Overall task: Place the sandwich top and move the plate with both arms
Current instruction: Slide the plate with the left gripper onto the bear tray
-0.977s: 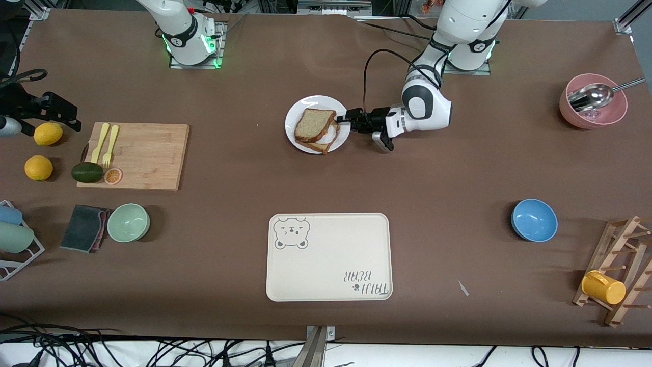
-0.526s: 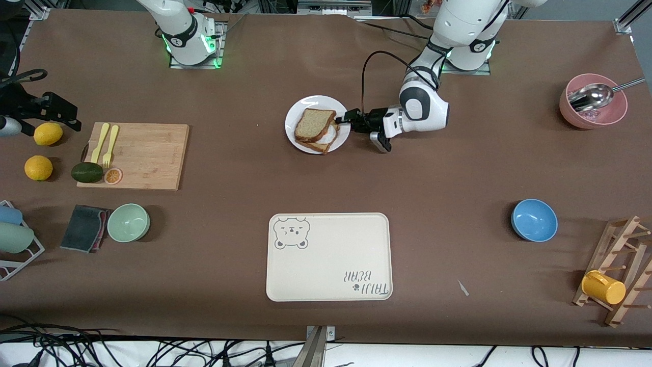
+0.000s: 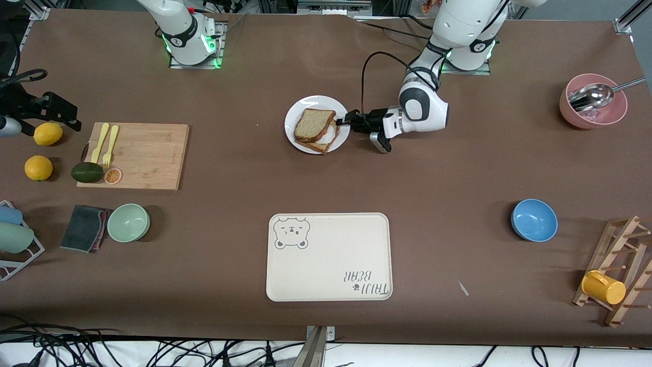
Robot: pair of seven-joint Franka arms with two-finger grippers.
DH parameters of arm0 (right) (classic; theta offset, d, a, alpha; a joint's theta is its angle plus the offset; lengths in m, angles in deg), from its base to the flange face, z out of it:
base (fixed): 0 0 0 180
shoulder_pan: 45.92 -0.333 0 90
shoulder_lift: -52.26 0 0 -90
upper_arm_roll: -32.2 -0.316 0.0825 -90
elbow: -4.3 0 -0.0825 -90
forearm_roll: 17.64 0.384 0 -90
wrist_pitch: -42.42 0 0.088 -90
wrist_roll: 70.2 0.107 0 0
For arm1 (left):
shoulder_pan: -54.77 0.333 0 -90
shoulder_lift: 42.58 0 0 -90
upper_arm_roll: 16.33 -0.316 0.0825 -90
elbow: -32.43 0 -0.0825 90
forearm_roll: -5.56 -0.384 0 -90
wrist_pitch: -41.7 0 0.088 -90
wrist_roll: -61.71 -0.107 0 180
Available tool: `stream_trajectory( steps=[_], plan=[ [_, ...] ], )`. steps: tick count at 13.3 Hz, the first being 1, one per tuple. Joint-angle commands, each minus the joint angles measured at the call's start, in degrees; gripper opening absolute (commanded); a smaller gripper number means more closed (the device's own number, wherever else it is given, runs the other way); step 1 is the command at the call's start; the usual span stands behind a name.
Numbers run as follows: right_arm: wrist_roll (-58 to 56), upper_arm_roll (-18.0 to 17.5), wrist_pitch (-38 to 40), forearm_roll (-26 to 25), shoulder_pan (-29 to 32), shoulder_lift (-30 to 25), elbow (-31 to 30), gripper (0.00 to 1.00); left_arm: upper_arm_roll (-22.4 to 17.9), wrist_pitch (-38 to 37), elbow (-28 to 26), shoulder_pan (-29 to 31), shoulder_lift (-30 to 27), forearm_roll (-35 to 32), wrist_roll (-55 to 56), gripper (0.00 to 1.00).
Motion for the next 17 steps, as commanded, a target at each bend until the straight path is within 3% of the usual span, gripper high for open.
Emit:
stream_trajectory(
  steps=[1, 6, 17],
  plan=[
    [0.1, -0.4, 0.3, -0.4, 0.4, 0.1, 0.7, 1.0, -0.1, 0.6, 0.7, -0.8, 0.5, 3.0, -2.2, 0.19],
    [0.1, -0.4, 0.3, -0.4, 0.4, 0.1, 0.7, 1.0, -0.1, 0.6, 0.7, -0.7, 0.5, 2.9, -2.2, 0.02],
    [0.1, -0.3, 0.3, -0.4, 0.4, 0.1, 0.7, 1.0, -0.5, 0.6, 1.9, -0.1, 0.5, 2.5, -2.1, 0.0]
  ],
)
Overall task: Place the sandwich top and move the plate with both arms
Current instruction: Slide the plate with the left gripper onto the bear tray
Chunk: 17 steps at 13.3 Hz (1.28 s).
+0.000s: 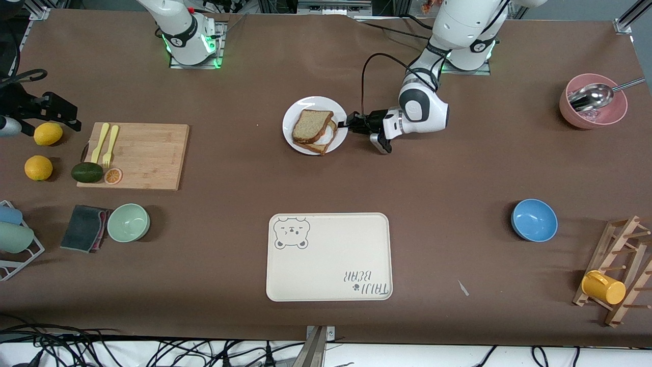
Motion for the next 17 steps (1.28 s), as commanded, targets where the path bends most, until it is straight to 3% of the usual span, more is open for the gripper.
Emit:
stream_trajectory(
  steps=[1, 17],
  plan=[
    [0.1, -0.4, 0.3, -0.4, 0.4, 0.1, 0.7, 1.0, -0.3, 0.0, 1.3, -0.1, 0.0, 2.5, -1.8, 0.0],
    [0.0, -0.3, 0.3, -0.4, 0.5, 0.1, 0.7, 1.0, -2.0, 2.7, 7.6, 3.3, 0.5, 1.4, -0.9, 0.0]
  ],
)
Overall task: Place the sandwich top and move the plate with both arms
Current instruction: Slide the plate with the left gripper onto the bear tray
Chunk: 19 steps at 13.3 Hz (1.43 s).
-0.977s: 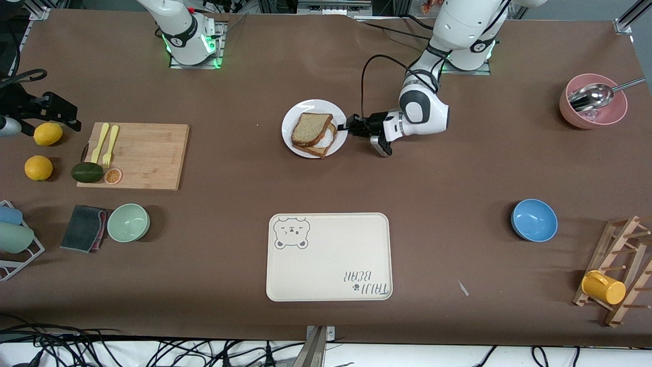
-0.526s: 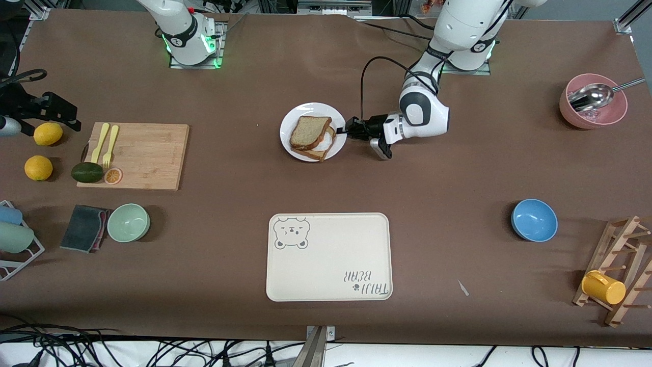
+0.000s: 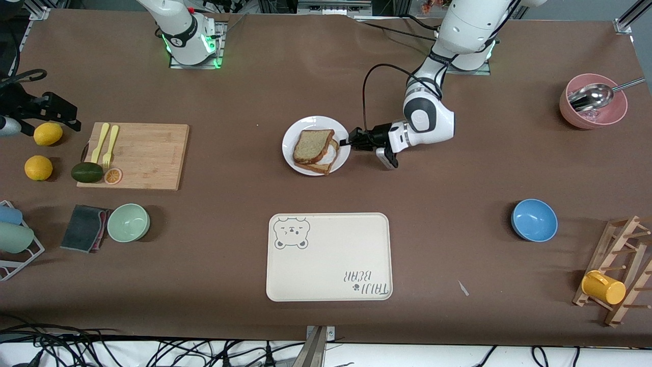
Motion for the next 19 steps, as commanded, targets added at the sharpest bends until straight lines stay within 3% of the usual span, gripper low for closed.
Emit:
stream_trajectory(
  steps=[1, 8, 16, 19],
  plan=[
    [0.0, -0.4, 0.3, -0.4, 0.5, 0.1, 0.7, 1.0, 0.1, 0.1, 2.4, 1.8, 0.4, 1.0, -0.4, 0.0],
    [0.0, -0.4, 0.3, -0.4, 0.5, 0.1, 0.7, 1.0, 0.1, 0.0, 9.7, 9.1, 0.4, -15.4, 16.2, 0.0],
    [0.0, -0.4, 0.3, -0.4, 0.5, 0.1, 0.7, 1.0, 0.1, -1.4, 20.2, 14.2, 5.4, -17.7, 24.3, 0.0],
    [0.0, -0.4, 0.3, -0.4, 0.5, 0.1, 0.7, 1.0, 0.1, -1.4, 26.0, 16.0, 8.1, -22.9, 31.9, 0.0]
  ],
)
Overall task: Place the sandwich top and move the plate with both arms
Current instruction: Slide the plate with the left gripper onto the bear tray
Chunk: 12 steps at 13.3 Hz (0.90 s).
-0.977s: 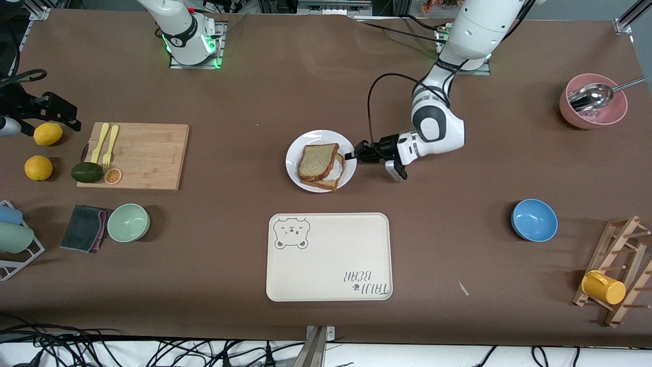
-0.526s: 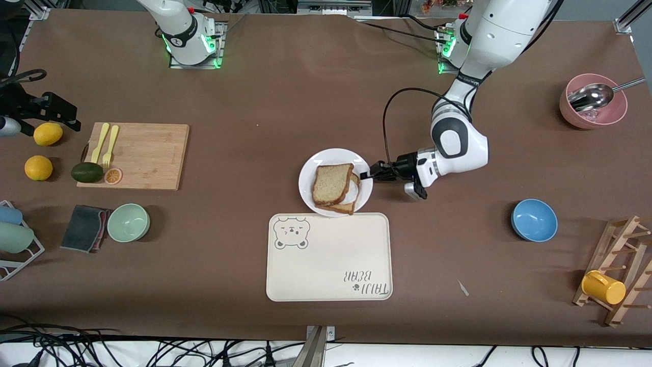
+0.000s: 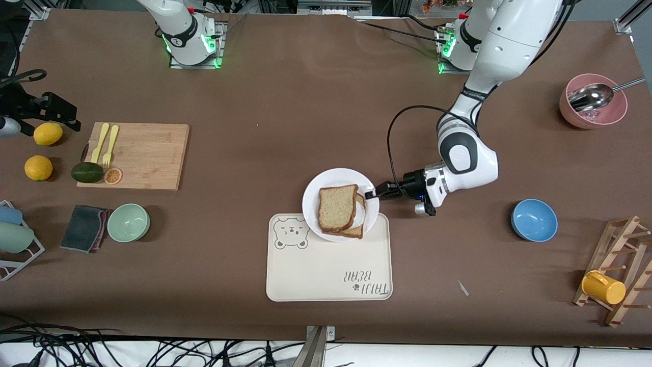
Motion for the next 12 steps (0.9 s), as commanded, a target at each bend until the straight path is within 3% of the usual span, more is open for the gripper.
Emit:
stream_trajectory(
  steps=[1, 12],
  plan=[
    [0.0, -0.4, 0.3, -0.4, 0.4, 0.0, 0.7, 1.0, 0.5, -1.4, 8.2, 2.3, 4.0, -4.4, 6.7, 0.0],
    [0.0, -0.4, 0.3, -0.4, 0.5, 0.0, 0.7, 1.0, 0.5, -0.8, 21.0, 3.9, 14.3, -4.6, 11.6, 0.0]
  ],
)
